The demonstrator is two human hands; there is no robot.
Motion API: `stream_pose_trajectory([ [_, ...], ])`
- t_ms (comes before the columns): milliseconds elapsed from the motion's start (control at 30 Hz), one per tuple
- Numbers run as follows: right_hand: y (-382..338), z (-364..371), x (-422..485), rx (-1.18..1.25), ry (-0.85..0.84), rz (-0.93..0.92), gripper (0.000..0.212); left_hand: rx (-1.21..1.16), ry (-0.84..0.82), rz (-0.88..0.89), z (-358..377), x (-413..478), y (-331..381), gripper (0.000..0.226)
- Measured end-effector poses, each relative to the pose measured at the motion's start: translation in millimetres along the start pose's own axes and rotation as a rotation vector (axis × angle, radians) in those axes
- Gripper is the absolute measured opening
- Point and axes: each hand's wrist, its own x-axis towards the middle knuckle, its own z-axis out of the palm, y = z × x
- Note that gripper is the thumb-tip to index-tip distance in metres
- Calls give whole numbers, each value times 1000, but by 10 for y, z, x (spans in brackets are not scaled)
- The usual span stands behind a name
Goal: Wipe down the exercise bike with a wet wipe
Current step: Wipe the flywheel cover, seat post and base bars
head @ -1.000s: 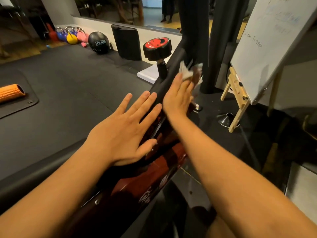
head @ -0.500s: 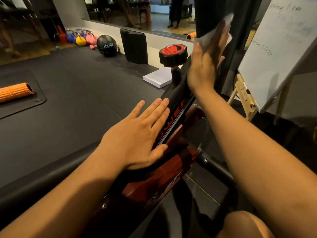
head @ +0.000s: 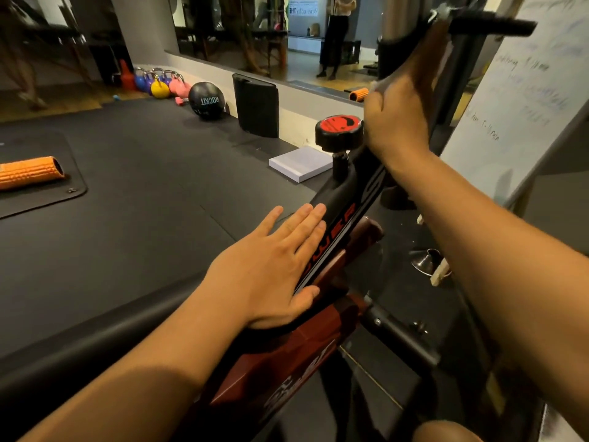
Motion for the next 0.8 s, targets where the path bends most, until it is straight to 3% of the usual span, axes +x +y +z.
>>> stream_pose_trajectory([
  [100,-217,-108,98,-30,128,-177,49,12,-19,-3,-5,-7,11,85],
  [200,-329,-141,152,36,139,-231,37,21,-23,-6,-21,-11,19,85],
  [300,-74,36,3,197,57,-20,21,15,-25,-7,-27,-14,12,84],
  [400,265,229,-447,253,1,241,40,8,-20,-12,-22,-12,14,84],
  [467,410,367,-841,296,-14,250,44,1,-26,-11,-25,-11,16,83],
  [600,475,698,-1701,167,-89,33,72,-62,48,-48,-59,-16,8,79],
  [733,239,923,-2661,139,-296,-137,76,-84,114,-81,-59,-23,20,71],
  [800,217,947,-2786,104,-304,-184,76,-59,111,-92,-38,-19,36,70],
])
